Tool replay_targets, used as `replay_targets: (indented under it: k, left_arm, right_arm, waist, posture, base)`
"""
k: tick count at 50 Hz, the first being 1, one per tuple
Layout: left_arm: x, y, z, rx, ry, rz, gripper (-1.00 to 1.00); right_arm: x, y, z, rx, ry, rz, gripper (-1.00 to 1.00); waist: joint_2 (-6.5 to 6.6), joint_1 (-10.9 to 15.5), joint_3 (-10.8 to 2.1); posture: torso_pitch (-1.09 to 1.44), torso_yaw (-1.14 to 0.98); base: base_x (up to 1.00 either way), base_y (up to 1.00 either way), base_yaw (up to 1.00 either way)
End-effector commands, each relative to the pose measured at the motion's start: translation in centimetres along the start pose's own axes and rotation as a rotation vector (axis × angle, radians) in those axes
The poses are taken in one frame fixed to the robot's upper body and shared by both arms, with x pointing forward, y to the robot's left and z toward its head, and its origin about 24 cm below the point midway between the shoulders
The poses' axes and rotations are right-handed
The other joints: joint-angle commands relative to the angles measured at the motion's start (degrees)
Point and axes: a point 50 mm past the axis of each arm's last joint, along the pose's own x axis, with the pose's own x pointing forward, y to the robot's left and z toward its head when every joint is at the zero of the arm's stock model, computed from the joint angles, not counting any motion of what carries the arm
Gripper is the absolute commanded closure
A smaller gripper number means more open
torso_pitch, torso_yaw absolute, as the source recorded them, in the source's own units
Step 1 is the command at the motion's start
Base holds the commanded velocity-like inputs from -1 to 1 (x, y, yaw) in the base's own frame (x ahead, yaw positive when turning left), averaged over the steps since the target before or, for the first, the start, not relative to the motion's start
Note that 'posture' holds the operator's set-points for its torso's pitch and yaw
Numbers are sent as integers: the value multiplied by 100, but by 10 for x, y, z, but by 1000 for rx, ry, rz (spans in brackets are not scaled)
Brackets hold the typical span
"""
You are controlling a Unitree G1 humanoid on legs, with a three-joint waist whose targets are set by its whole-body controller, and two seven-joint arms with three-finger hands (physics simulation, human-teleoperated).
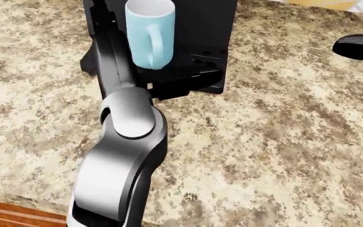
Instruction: Pick the mug from under the coffee machine dispenser and place it on the counter.
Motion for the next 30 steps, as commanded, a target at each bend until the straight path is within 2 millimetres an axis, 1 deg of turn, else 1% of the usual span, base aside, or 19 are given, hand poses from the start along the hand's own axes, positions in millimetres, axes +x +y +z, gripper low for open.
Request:
replay_targets:
  k: [1,13,24,30]
  left_arm:
    - [-3,-2,19,-50,-96,-4,-100]
    - [7,-10,24,-48,-106,12,-100]
    - [18,-15,13,-34,-81,27,-100]
    - [23,-17,11,-28,-76,35,-100]
  right_arm:
    - [0,-2,18,-5,-88,-9,-100]
    - [-1,-3,18,-4,-87,-9,-100]
    - [-1,-3,18,-2,-87,-10,-100]
    - [-1,-3,17,-2,-87,-8,-100]
  waist:
    - [-36,5,-148]
    - [-43,5,-155]
    - [-45,3,-168]
    - [-42,1,-172]
  posture:
    - [0,0]
    - [0,0]
    - [0,0]
    - [0,0]
  base:
    - [0,0,0]
    - [0,0,0]
    - [0,0,0]
    - [0,0,0]
